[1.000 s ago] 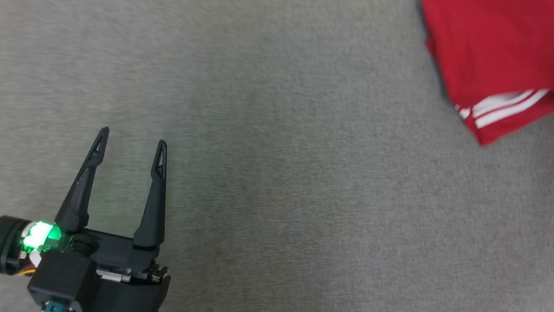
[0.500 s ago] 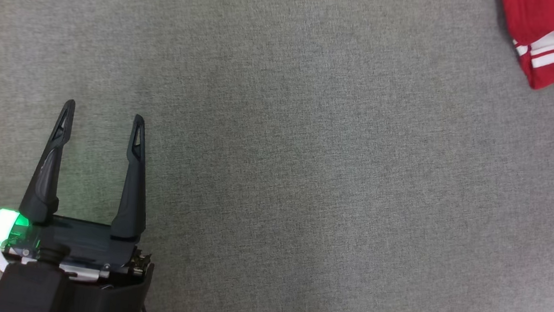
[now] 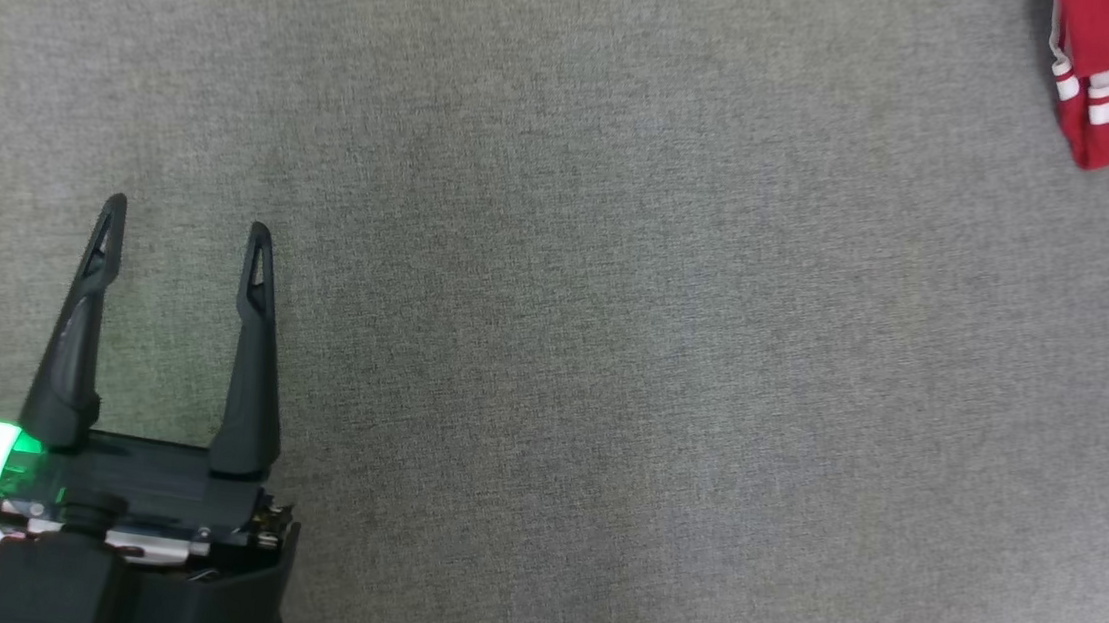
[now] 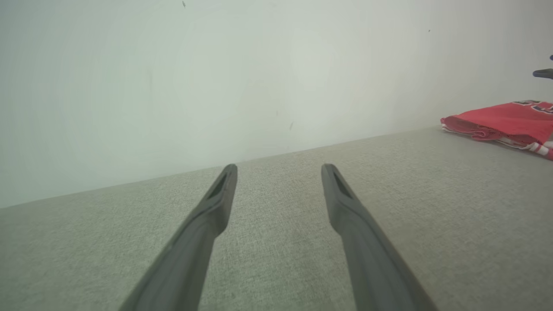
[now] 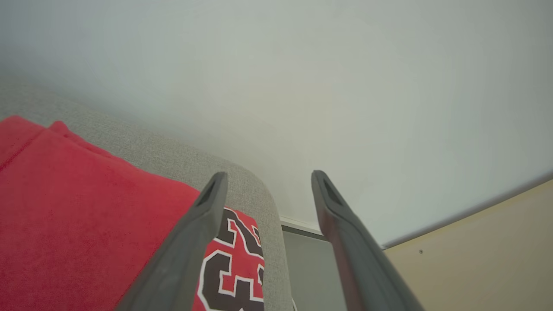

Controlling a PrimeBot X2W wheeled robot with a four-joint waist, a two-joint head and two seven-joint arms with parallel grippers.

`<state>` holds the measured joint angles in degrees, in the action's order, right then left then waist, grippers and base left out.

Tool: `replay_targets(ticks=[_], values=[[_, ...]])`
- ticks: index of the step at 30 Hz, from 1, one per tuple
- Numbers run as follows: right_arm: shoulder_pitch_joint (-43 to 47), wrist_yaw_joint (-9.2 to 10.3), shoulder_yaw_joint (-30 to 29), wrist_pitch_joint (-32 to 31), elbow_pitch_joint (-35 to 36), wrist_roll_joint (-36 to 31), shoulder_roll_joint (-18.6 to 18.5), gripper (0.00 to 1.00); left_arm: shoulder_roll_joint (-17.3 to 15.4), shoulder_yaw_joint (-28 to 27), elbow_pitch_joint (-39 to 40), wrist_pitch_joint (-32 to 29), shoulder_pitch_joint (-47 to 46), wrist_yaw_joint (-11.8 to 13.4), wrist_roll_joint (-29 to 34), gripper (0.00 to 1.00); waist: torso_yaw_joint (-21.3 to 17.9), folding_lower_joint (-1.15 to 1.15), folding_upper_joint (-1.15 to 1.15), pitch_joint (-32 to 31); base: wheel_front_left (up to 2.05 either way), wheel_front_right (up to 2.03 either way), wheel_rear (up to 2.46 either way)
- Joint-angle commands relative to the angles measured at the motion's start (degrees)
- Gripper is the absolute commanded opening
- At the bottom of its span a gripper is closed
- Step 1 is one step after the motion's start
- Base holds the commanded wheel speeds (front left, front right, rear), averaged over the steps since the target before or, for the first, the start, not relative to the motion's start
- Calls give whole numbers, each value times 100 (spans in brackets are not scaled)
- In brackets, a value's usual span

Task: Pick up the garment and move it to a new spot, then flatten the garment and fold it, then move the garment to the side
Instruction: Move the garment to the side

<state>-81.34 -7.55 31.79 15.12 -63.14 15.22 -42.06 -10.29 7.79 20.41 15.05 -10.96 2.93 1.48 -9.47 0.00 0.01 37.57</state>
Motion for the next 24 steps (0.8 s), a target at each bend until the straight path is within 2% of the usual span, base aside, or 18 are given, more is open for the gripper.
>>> replay_targets(ticks=[1, 6, 11, 16, 17, 24], values=[[-117, 15, -22, 1, 69, -74, 23, 100, 3, 29, -23, 18, -53, 24, -23, 100, -4, 0, -1, -114, 0, 0, 0], [23, 15, -169, 0, 328, -174, 148, 100, 86, 76, -213, 18, 87, 99, -143, 100, 64, 0, -1, -613, 0, 0, 0], [476, 15, -418, 0, 936, -74, 394, 100, 225, 28, -467, 18, 399, 165, -291, 100, 194, 0, -1, -1283, 0, 0, 0], [1497, 15, -680, 0, 1818, 11, 666, 100, 344, -81, -866, 18, 873, 206, -413, 100, 353, 0, -1, -1979, 0, 0, 0], [1497, 15, -680, 0, 1818, 11, 666, 100, 344, -81, -866, 18, 873, 206, -413, 100, 353, 0, -1, -1979, 0, 0, 0], [3344, 15, -1401, 1, 2794, 76, 1151, 100, 488, -324, -1204, 18, 1577, 170, -534, 100, 459, 0, -1, -2782, 0, 0, 0]])
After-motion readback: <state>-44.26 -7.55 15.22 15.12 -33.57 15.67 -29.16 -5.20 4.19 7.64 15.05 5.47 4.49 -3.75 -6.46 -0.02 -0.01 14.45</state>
